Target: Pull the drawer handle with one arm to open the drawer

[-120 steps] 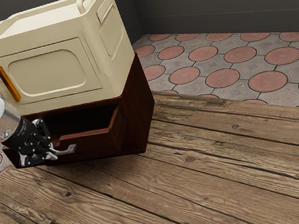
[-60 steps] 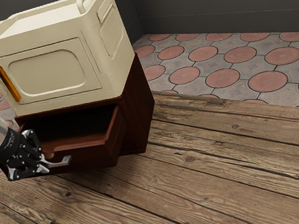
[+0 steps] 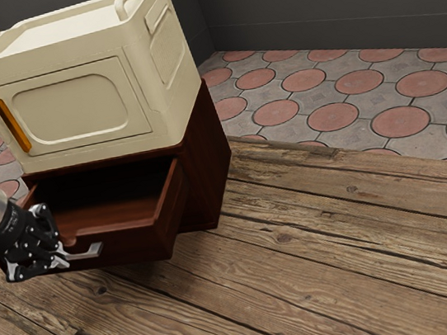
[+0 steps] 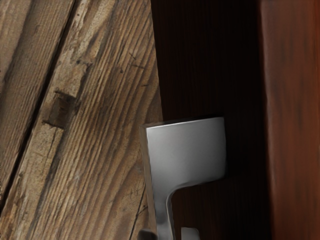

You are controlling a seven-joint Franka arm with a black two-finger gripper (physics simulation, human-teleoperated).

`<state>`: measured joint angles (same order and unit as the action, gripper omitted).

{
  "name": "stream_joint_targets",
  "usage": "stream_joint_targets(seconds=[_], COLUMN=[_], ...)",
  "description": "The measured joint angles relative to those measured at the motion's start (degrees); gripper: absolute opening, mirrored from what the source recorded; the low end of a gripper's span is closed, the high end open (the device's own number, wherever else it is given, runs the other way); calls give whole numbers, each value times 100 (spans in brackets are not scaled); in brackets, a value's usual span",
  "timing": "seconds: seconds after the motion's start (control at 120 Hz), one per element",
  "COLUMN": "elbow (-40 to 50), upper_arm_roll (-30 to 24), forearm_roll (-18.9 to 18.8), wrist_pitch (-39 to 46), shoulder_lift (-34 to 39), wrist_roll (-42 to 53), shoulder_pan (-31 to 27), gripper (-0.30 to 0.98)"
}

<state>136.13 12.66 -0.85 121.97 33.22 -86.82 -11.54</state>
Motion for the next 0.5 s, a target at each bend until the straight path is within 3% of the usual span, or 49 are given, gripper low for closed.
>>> stream_joint_targets(seconds=[0.2, 0.417, 0.5], elbow=[3, -23, -434], upper_arm_roll=[-34, -245, -313], forearm_roll=[-3, -1, 2], wrist_pitch=[-20, -116, -393], shoulder_lift=[72, 563, 590], wrist_roll=[13, 29, 34], shoulder_pan=[-8, -6, -6], gripper=[-3, 24, 39])
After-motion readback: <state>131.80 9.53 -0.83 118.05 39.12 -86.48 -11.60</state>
